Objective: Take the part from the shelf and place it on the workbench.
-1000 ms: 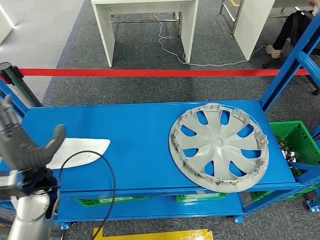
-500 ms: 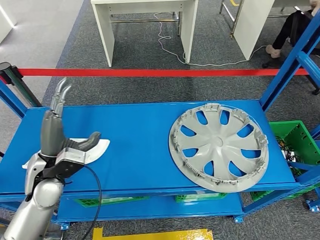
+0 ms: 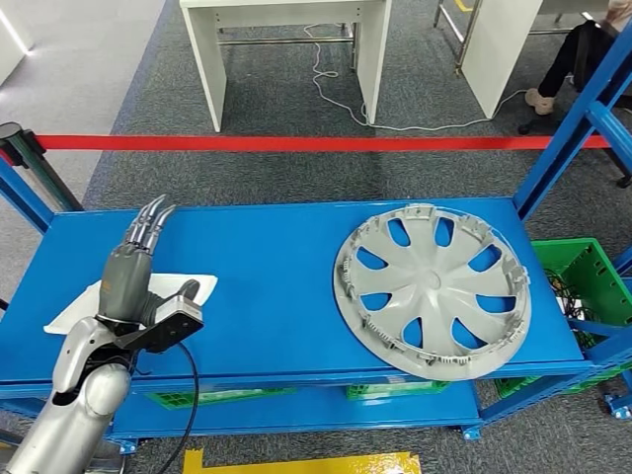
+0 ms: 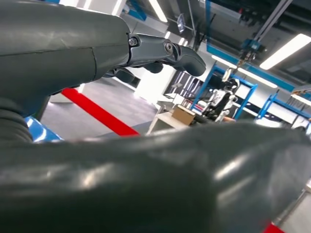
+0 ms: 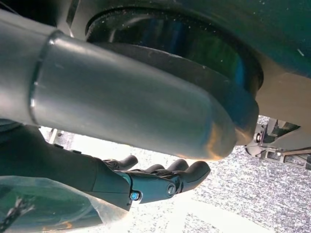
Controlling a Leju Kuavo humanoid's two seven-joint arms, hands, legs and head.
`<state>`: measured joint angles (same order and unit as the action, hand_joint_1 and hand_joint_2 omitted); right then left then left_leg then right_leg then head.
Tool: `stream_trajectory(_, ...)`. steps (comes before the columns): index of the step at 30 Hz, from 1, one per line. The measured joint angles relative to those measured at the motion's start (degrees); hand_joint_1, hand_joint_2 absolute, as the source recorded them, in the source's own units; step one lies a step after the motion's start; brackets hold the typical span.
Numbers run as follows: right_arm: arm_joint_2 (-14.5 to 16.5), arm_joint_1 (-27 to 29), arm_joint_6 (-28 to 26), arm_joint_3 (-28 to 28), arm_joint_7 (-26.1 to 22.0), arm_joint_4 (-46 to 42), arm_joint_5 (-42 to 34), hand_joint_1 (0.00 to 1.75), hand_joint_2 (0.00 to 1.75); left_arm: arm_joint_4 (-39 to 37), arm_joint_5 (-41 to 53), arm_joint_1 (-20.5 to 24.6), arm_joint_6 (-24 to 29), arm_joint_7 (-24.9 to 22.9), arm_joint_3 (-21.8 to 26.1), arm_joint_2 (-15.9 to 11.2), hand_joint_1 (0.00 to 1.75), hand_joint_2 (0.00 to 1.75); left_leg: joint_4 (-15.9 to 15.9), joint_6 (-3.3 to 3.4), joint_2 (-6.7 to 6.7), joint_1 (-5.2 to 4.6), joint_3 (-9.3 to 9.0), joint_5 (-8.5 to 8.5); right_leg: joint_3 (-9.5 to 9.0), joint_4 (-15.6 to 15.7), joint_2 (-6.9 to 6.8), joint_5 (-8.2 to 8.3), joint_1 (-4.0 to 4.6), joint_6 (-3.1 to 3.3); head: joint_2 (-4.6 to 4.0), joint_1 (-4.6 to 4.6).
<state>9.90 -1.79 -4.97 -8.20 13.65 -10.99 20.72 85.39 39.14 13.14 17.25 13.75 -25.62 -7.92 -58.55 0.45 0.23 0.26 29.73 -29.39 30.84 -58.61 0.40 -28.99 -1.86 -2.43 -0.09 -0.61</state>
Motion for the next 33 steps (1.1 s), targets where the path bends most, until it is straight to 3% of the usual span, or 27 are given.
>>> stream_trajectory(11, 0.0, 0.0, -0.2, 0.0, 1.3, 0.0, 0.4, 0.00, 0.00, -2.1, 7.2, -4.4, 3.1, -2.8, 0.6, -0.4, 0.00, 0.00, 0.0, 0.00, 0.01, 0.00, 0.02, 0.00, 0.02, 0.0, 0.00, 0.00, 0.00, 0.00, 0.00, 0.00)
stream_trajectory(15, 0.0, 0.0, -0.6, 0.0, 1.5, 0.0, 0.8, 0.00, 0.00, -3.2, 7.7, -5.5, 3.4, -3.0, 0.8, -0.2, 0.00, 1.75, 0.0, 0.00, 0.01, 0.00, 0.02, 0.00, 0.02, 0.0, -0.01, 0.00, 0.00, 0.00, 0.00, 0.00)
stream_trajectory(33, 0.0, -0.2, -2.1, 0.0, 3.6, 0.0, 2.4, 0.00, 0.00, -6.9, 8.2, -6.9, 3.4, -2.5, 1.9, 1.0, 0.00, 1.75, 0.0, 0.00, 0.00, 0.00, 0.02, 0.01, 0.02, 0.0, -0.03, 0.00, 0.00, 0.00, 0.00, 0.00)
